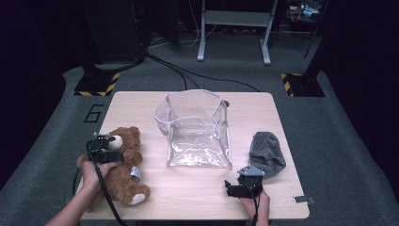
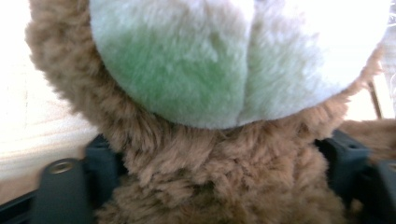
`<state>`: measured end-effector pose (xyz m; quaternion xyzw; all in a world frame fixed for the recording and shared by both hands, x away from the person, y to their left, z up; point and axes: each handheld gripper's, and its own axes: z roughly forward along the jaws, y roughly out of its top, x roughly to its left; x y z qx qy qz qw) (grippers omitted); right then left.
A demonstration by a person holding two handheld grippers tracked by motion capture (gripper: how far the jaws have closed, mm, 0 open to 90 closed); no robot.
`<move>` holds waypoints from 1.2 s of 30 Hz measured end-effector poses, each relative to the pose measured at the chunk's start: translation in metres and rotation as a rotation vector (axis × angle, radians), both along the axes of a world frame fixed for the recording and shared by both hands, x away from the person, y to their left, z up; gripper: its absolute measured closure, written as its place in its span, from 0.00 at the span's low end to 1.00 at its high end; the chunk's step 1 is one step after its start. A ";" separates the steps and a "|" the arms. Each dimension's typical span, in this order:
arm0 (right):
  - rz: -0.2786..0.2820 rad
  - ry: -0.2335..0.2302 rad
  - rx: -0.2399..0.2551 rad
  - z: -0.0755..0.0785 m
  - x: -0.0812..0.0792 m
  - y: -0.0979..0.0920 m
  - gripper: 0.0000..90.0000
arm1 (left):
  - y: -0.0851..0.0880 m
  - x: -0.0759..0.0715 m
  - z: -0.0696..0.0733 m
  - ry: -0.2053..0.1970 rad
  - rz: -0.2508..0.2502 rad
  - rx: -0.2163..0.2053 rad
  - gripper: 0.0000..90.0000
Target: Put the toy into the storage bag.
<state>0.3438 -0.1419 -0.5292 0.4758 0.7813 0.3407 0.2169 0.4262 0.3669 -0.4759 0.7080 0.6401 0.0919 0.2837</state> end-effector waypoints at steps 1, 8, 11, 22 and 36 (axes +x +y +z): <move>0.000 0.000 0.001 0.000 0.000 0.000 0.09 | 0.000 0.000 0.000 0.000 -0.004 0.000 0.32; 0.008 0.008 0.007 0.000 0.001 -0.001 0.10 | 0.000 -0.003 0.005 -0.023 -0.030 0.037 0.49; 0.004 0.009 0.015 0.000 0.001 -0.002 0.10 | 0.000 -0.005 0.008 -0.048 -0.038 0.040 0.52; 0.007 0.018 0.014 0.000 0.001 -0.001 0.11 | 0.004 -0.021 0.041 -0.247 0.012 -0.018 0.54; 0.003 0.019 0.016 0.000 0.001 -0.001 0.11 | -0.001 -0.018 0.082 -0.443 0.033 -0.007 0.55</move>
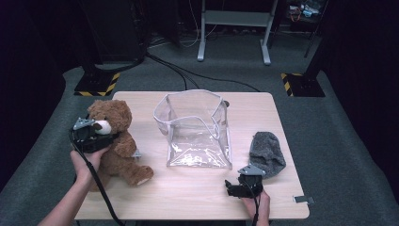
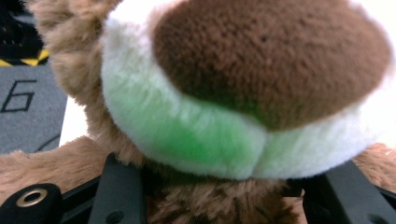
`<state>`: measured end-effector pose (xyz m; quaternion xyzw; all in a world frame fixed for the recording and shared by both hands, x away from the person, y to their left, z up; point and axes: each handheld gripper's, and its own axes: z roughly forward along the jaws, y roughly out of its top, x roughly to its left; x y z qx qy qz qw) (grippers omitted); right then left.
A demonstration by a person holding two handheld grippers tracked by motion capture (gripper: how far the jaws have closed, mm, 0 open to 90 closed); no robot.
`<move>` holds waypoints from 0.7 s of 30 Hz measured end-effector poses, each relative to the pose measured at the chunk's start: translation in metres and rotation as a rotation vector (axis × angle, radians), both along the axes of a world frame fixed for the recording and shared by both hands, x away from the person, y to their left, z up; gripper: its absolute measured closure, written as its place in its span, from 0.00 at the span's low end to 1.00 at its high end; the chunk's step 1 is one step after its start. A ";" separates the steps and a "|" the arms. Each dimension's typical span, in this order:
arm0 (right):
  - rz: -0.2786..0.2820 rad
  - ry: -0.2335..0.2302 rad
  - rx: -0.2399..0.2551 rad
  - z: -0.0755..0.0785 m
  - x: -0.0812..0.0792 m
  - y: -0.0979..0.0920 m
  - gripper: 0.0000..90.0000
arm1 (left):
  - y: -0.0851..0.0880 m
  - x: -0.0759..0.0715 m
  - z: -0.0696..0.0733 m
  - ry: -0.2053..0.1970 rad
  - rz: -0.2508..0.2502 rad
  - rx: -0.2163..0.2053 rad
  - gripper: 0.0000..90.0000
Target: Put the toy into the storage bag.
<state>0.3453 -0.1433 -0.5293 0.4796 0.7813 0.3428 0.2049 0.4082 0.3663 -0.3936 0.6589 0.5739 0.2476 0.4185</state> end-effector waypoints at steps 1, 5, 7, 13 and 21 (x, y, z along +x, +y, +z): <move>0.000 -0.001 -0.001 0.000 0.000 0.000 0.11 | 0.000 0.001 0.002 -0.007 -0.002 0.007 0.55; -0.001 -0.001 -0.001 0.000 0.000 0.000 0.11 | -0.001 0.004 0.007 -0.041 0.007 0.006 0.56; -0.004 0.000 0.000 0.000 0.000 0.000 0.12 | -0.001 0.007 0.012 -0.046 0.013 -0.004 0.56; -0.002 -0.001 0.002 0.000 0.001 -0.001 0.12 | -0.002 0.013 0.027 -0.089 0.027 0.010 0.56; -0.003 0.000 0.001 0.000 0.001 0.000 0.12 | 0.001 0.018 0.044 -0.129 0.053 0.031 0.56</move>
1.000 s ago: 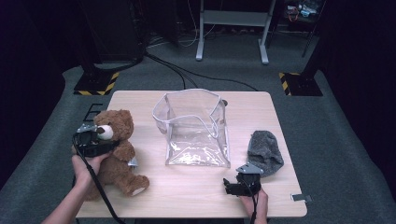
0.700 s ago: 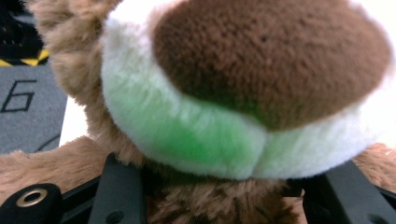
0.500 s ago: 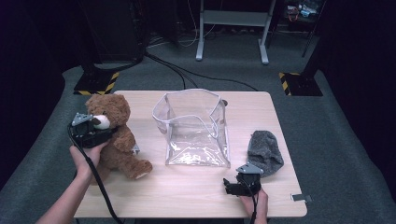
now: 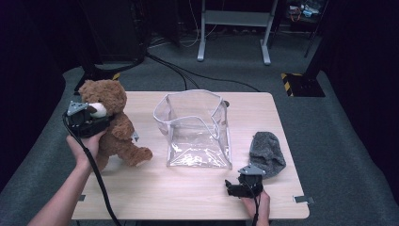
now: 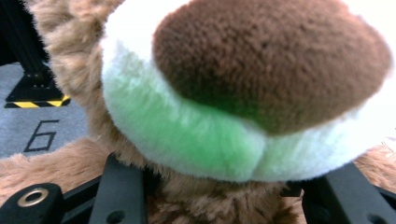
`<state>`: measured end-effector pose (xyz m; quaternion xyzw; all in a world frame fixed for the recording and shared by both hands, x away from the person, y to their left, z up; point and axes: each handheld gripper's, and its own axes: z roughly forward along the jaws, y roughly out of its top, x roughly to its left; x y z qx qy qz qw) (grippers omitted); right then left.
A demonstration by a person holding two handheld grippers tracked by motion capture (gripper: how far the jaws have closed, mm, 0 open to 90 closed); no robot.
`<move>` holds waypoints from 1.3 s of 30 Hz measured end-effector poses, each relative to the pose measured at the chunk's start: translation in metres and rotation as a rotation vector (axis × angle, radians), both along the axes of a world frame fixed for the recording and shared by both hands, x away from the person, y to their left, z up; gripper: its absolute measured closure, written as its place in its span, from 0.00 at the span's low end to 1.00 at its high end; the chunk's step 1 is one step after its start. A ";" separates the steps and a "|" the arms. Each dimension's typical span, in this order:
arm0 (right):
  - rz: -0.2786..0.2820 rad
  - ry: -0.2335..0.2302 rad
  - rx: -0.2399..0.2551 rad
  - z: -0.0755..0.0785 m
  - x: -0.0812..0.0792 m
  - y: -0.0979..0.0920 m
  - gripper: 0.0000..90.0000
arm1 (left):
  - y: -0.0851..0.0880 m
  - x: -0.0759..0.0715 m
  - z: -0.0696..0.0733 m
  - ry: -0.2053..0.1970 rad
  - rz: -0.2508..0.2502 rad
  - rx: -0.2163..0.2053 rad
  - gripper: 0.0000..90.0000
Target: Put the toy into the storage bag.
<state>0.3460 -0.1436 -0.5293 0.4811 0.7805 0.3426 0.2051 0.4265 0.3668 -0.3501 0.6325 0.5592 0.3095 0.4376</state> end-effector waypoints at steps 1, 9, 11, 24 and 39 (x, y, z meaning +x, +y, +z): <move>0.000 0.000 0.000 0.000 0.000 0.000 0.12 | 0.000 0.001 0.002 -0.003 0.004 0.002 0.56; 0.000 0.002 0.004 0.000 0.000 0.000 0.11 | -0.002 0.006 0.020 -0.042 0.015 0.011 0.55; 0.006 0.000 0.005 0.000 0.000 -0.001 0.12 | -0.003 0.008 0.024 -0.045 0.015 0.021 0.55; 0.002 0.001 0.002 0.000 0.000 0.000 0.12 | -0.006 0.027 0.042 -0.085 0.050 0.050 0.55; -0.001 0.004 0.001 0.000 0.000 0.000 0.12 | -0.014 0.046 0.071 -0.135 0.086 0.076 0.55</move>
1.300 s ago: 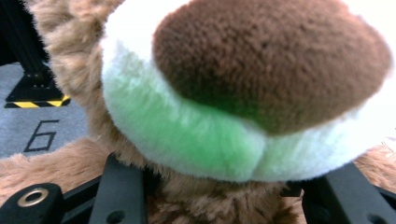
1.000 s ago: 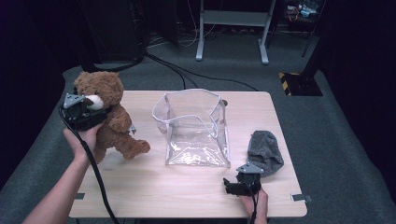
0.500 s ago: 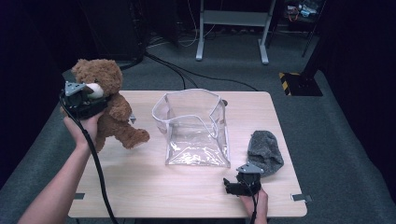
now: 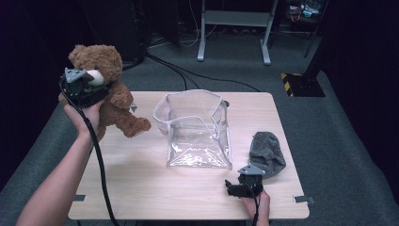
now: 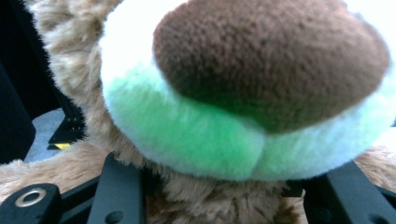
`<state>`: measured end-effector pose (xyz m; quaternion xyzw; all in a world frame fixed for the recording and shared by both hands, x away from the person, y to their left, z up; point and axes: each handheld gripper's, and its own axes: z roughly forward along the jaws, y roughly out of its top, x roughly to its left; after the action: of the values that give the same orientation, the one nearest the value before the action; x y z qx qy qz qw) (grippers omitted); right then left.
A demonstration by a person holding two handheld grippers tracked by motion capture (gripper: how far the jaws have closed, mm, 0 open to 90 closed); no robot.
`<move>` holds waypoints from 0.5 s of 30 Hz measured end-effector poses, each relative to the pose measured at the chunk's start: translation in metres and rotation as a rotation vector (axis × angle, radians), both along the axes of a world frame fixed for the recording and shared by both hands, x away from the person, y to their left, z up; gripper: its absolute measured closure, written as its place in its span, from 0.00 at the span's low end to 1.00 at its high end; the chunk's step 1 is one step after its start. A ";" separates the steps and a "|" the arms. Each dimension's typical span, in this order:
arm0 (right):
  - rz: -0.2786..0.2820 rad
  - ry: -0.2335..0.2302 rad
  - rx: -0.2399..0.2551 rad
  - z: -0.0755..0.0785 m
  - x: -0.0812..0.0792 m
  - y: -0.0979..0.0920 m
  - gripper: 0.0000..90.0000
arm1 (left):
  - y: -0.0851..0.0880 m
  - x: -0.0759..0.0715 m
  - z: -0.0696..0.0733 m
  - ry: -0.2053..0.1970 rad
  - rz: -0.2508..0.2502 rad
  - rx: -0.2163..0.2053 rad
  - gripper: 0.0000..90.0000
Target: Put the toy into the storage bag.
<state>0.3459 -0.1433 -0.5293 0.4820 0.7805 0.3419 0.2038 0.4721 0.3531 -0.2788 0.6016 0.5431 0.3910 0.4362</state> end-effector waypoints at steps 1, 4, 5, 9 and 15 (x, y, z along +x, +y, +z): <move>0.000 0.000 0.000 0.000 0.000 0.000 0.12 | 0.000 0.001 0.002 -0.006 0.002 0.004 0.55; -0.001 0.000 0.001 0.000 0.000 0.000 0.12 | -0.002 0.004 0.009 -0.017 0.009 0.011 0.55; -0.001 0.000 0.000 0.000 0.000 0.000 0.12 | -0.003 0.005 0.011 -0.021 0.011 0.010 0.55; 0.000 -0.001 0.000 0.000 0.000 0.000 0.12 | -0.006 0.008 0.020 -0.040 0.020 0.013 0.54; 0.001 -0.001 -0.001 0.000 0.000 0.000 0.12 | -0.012 0.012 0.033 -0.070 0.025 0.005 0.54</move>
<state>0.3459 -0.1434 -0.5293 0.4813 0.7809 0.3420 0.2041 0.4843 0.3415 -0.2463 0.5819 0.5340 0.4187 0.4483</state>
